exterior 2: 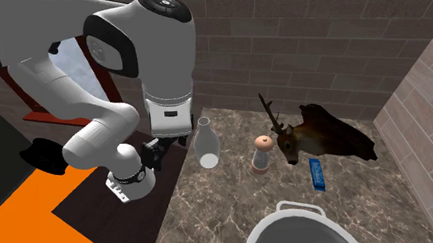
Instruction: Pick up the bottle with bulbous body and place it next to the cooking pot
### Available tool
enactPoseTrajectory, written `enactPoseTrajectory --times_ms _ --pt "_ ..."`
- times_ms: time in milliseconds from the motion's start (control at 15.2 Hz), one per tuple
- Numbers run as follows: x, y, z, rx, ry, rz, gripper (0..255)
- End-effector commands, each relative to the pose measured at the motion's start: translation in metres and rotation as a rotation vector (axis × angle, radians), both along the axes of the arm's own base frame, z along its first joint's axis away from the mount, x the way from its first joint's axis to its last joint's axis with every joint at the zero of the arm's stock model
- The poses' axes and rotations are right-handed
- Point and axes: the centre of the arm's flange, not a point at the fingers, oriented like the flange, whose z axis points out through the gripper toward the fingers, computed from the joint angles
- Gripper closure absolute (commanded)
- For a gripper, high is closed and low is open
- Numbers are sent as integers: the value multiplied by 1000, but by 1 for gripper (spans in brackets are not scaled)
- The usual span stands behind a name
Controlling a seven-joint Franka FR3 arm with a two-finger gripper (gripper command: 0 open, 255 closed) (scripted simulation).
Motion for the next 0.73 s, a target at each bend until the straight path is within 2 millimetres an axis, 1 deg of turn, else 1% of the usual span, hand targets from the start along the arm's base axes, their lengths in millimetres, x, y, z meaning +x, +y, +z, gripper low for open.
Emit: enactPoseTrajectory --times_ms 0,660 --pt "0 0 0 0 0 0 0" --pt "-11 111 -48 59 11 -55 0"
